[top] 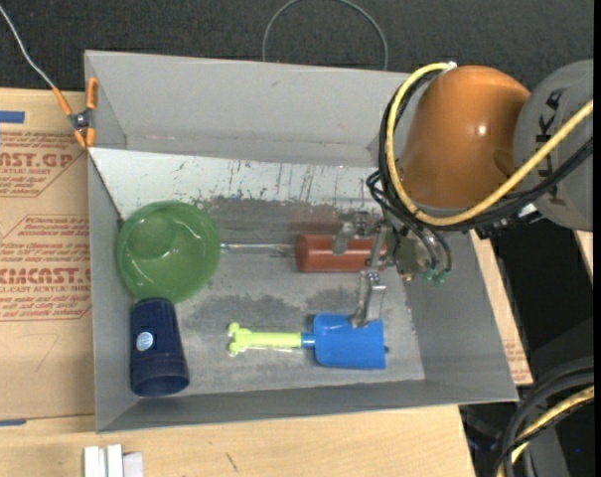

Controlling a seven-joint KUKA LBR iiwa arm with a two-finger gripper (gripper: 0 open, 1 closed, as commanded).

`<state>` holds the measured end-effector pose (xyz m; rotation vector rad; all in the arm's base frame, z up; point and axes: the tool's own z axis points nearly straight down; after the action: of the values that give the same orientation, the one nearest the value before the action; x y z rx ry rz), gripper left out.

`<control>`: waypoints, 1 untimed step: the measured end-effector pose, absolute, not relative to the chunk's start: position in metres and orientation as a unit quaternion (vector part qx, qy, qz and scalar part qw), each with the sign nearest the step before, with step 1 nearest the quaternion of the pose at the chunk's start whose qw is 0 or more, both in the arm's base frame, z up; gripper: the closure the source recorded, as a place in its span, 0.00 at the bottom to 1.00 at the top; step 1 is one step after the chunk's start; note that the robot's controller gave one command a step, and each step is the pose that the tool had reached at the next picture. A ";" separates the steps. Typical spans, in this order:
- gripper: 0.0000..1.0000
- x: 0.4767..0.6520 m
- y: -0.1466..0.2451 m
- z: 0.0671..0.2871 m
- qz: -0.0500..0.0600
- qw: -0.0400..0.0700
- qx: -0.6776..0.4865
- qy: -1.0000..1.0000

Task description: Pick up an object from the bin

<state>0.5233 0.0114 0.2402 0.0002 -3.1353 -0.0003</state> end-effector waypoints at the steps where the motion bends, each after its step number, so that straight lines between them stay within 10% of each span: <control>1: 0.00 0.525 0.011 0.245 0.000 -0.001 0.000 -1.000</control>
Offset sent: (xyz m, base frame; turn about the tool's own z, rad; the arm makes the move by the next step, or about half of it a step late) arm -0.0439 0.0063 -0.1026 -0.3385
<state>0.5247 0.0114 0.2449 0.0001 -3.1437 -0.0005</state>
